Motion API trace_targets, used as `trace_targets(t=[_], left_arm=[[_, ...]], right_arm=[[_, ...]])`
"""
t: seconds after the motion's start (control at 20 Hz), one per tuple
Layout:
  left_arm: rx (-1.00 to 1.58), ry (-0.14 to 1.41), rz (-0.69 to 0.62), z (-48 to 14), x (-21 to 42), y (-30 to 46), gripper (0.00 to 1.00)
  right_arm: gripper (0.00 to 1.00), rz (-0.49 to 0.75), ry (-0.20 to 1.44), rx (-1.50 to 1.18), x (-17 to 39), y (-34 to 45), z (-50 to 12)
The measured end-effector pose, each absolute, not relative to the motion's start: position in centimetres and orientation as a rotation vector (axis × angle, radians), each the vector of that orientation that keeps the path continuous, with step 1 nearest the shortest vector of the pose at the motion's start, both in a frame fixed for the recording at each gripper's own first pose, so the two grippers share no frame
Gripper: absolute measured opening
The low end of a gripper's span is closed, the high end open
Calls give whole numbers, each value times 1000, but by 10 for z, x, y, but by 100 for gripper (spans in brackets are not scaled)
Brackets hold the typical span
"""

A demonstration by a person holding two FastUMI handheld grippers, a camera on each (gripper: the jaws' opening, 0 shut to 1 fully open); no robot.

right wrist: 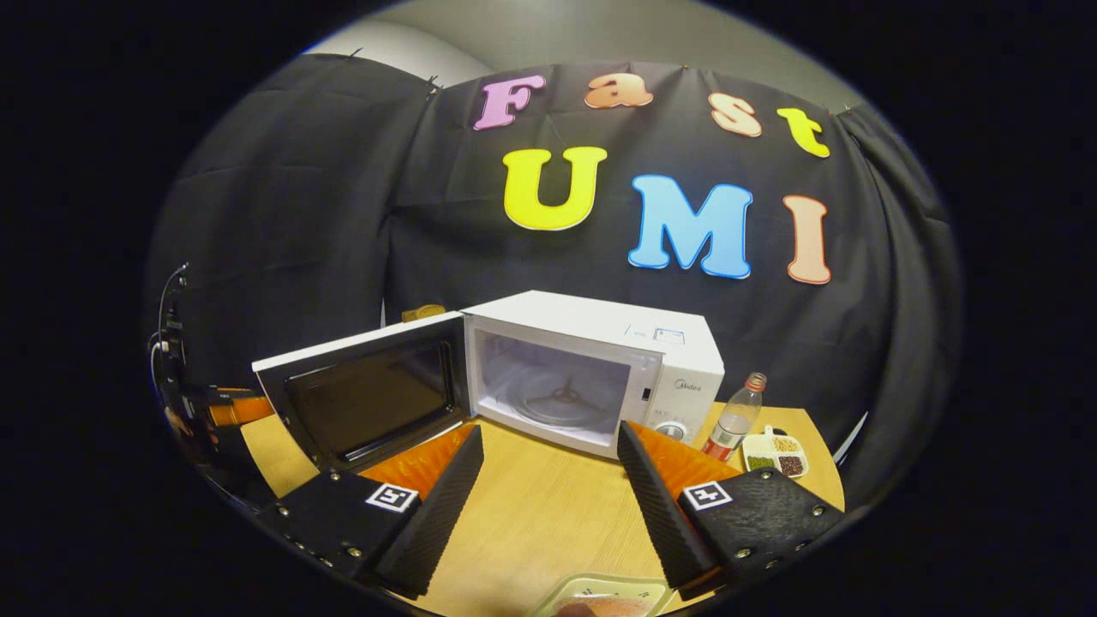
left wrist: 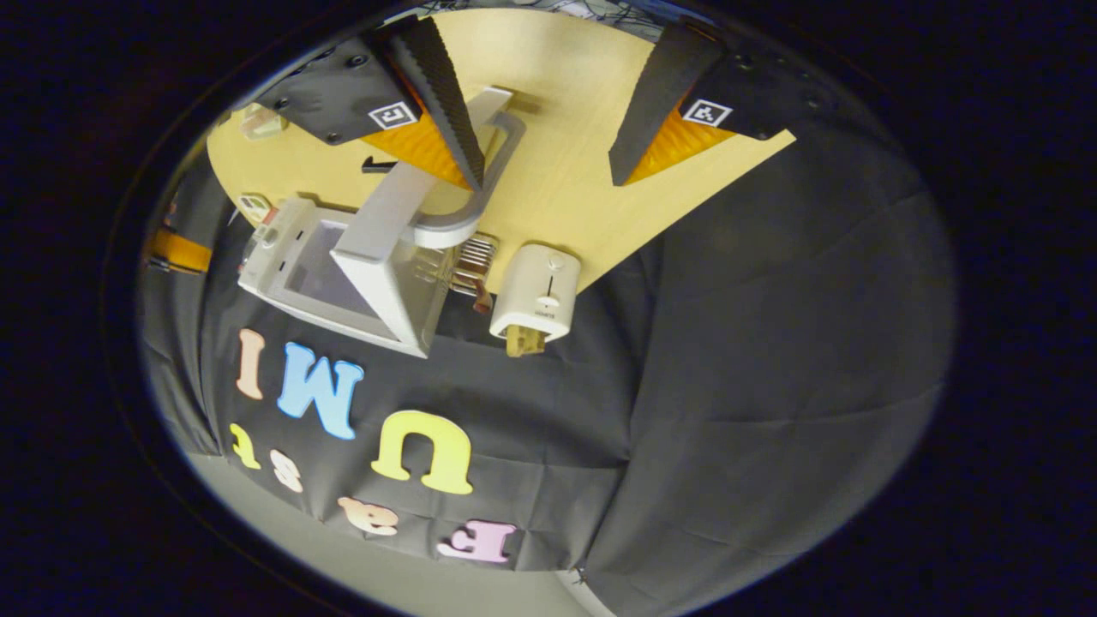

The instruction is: Open the microwave oven with the left hand, put the food in, and close the microwave oven.

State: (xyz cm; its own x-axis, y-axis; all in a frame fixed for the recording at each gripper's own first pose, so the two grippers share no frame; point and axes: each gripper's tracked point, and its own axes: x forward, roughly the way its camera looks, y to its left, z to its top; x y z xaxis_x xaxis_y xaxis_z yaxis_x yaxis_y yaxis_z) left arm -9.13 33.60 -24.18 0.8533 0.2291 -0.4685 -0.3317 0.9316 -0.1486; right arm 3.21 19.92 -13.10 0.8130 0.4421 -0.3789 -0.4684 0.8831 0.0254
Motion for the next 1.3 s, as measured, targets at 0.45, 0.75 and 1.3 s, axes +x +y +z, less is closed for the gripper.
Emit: trace_targets(t=[0.45,0.75,1.3], left_arm=[[-184,346,417,-174,-116,310,96],[-175,304,462,-161,-127,298,96],[-182,297,503,-159,-140,291,98]], right_arm=[[97,737,612,-300,20,158,-206],[96,913,685,-602,-16,126,-242],[95,1118,822,-788,-70,103,-284]])
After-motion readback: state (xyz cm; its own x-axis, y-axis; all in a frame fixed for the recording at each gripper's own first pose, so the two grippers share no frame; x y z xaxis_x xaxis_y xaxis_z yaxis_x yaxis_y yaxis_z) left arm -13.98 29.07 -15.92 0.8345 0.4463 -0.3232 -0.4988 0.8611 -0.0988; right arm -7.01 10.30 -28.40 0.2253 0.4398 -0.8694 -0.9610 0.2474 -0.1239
